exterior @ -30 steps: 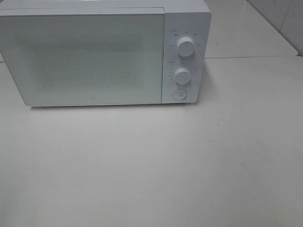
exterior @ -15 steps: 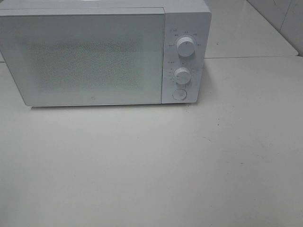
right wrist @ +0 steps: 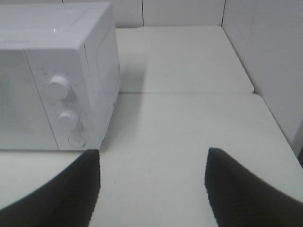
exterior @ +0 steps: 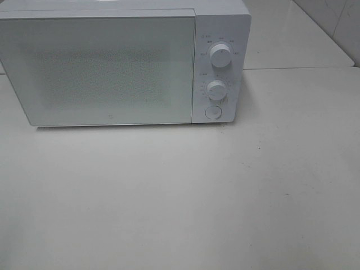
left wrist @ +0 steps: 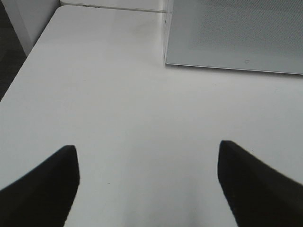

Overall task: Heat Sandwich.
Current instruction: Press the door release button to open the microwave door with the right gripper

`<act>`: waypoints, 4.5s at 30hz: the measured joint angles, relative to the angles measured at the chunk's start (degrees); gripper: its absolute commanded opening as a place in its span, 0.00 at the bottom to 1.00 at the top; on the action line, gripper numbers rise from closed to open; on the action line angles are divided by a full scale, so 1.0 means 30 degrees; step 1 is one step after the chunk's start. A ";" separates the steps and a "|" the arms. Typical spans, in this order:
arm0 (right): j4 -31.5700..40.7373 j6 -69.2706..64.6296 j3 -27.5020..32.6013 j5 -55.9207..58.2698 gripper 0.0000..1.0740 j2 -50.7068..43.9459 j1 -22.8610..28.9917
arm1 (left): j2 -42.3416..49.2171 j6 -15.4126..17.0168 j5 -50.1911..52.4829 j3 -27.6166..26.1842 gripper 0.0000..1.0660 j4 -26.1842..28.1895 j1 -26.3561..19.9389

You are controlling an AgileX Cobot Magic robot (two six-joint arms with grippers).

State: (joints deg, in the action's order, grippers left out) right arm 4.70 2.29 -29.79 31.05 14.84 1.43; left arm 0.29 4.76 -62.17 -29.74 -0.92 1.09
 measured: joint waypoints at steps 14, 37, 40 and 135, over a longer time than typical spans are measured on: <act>-0.0019 0.0000 0.0038 -0.8824 0.59 0.5099 0.0000 | 0.0000 0.0000 0.0000 0.0000 0.72 0.0000 0.0000; -0.0019 -0.1853 0.0134 -1.6998 0.59 1.4725 0.0000 | 0.0000 0.0000 0.0000 0.0000 0.72 0.0000 0.0000; -0.0439 -0.3075 0.0611 -1.8392 0.59 1.6081 0.0000 | 0.0000 0.0000 0.0000 0.0000 0.72 0.0000 0.0000; -0.2177 -1.4553 -0.5519 -2.7884 0.00 3.6268 0.6704 | 0.0000 0.0000 0.0000 0.0000 0.72 0.0000 0.0000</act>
State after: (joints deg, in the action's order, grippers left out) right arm -1.83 -41.37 -46.35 -52.60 123.64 21.54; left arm 0.29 4.76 -62.17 -29.74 -0.92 1.09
